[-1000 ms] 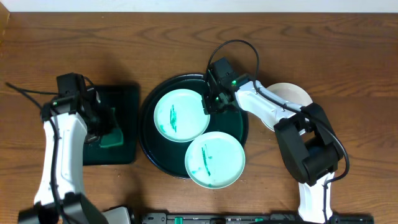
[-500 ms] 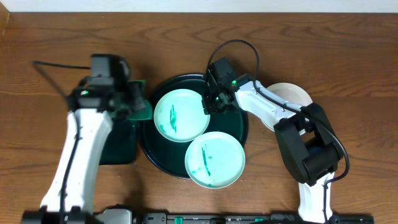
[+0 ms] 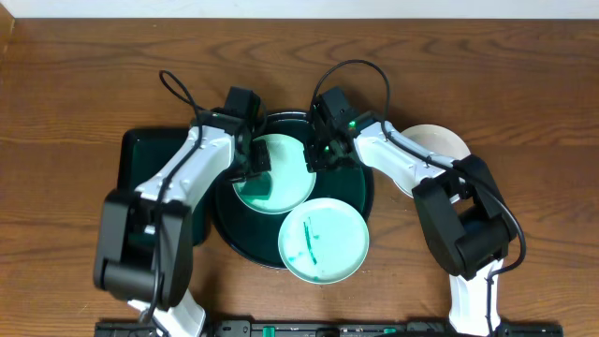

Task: Clean dirty plates on tray and stack at the side
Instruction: 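Scrub the pale green plate with the sponge in the left gripper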

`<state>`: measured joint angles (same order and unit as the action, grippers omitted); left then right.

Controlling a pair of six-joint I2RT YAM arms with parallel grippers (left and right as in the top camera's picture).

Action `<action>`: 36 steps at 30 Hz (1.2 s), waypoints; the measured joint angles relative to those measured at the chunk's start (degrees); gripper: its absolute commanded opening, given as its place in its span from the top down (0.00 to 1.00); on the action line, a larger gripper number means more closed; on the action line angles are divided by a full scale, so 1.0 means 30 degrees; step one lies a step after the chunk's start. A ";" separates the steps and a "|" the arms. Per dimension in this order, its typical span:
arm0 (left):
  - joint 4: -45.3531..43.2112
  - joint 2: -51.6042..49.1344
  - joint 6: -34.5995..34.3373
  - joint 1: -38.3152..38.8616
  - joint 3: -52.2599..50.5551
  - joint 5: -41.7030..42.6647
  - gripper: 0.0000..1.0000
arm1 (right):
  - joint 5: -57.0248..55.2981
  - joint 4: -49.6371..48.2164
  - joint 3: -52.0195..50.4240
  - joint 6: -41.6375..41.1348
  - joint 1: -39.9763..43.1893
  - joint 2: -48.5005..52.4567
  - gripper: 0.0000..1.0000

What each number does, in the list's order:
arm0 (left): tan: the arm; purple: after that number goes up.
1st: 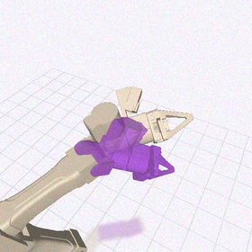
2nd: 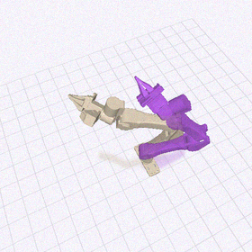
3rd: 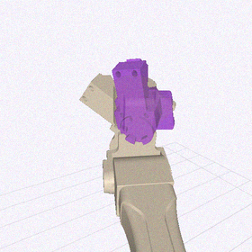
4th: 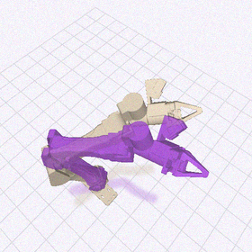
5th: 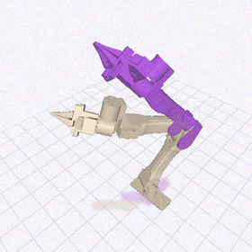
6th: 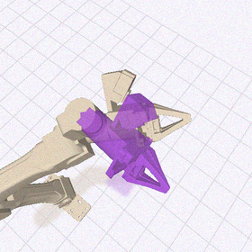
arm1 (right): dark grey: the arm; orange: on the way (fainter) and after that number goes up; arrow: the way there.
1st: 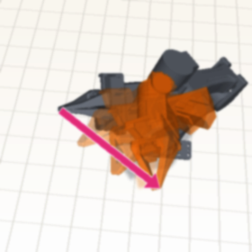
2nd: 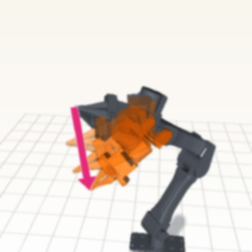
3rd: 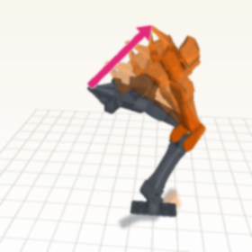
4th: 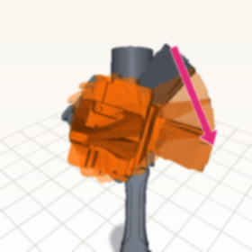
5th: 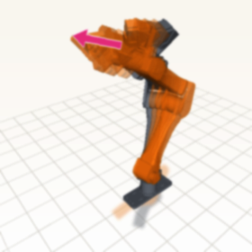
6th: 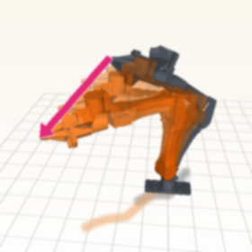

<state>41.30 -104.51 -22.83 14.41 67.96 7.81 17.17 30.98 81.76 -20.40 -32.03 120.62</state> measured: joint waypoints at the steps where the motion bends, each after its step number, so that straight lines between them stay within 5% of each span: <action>1: -0.0117 -0.0270 -0.0044 -0.0015 0.0022 -0.0015 0.93 | 0.0000 0.0000 0.0000 0.0000 0.0000 0.0000 0.99; 8: -0.0627 -0.0612 0.0612 -0.0080 0.0197 0.1071 0.93 | -0.0015 0.0007 0.0000 -0.0007 0.0000 0.0000 0.99; 17: -0.3162 -0.1027 0.3840 -0.0138 0.0197 0.5916 0.93 | -0.0058 0.0029 0.0000 -0.0007 0.0233 0.0000 0.99; 29: -0.0022 -0.0984 0.0466 0.0233 0.0750 -0.0882 0.93 | 0.0109 0.0007 0.0000 0.0000 0.0226 0.0044 0.99; 36: 0.0780 -0.0984 0.0787 0.0146 0.0882 -0.0299 0.93 | 0.0291 0.0007 0.0000 0.0000 0.0226 0.0051 0.99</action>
<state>43.64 -107.46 -20.47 14.85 70.61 6.92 18.04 31.00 81.76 -20.40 -31.35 120.77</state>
